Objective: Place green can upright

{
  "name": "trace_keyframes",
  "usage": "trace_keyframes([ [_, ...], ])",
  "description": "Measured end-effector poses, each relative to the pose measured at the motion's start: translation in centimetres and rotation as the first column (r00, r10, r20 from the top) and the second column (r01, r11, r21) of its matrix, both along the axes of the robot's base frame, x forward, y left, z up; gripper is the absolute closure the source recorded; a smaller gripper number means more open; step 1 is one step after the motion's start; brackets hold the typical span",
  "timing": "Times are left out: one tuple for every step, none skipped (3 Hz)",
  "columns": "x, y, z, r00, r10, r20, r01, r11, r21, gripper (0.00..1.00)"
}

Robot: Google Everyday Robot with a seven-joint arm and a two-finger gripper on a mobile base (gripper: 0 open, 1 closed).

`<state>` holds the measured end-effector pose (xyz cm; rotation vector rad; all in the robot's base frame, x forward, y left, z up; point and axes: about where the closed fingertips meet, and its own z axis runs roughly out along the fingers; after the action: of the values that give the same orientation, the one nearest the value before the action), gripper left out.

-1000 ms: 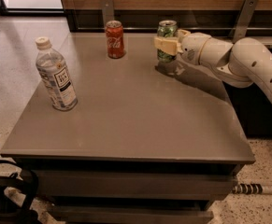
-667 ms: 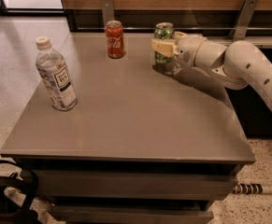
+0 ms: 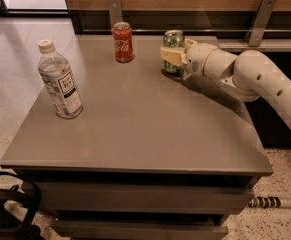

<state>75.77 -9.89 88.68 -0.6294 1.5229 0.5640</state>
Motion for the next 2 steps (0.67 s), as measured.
trace_keyframes([
  [-1.0, -0.4, -0.9, 0.9993, -0.031, -0.021, 0.032, 0.999, 0.008, 1.0],
  [-2.2, -0.6, -1.8, 0.9971, -0.06, -0.047, 0.061, 0.998, 0.025, 1.0],
])
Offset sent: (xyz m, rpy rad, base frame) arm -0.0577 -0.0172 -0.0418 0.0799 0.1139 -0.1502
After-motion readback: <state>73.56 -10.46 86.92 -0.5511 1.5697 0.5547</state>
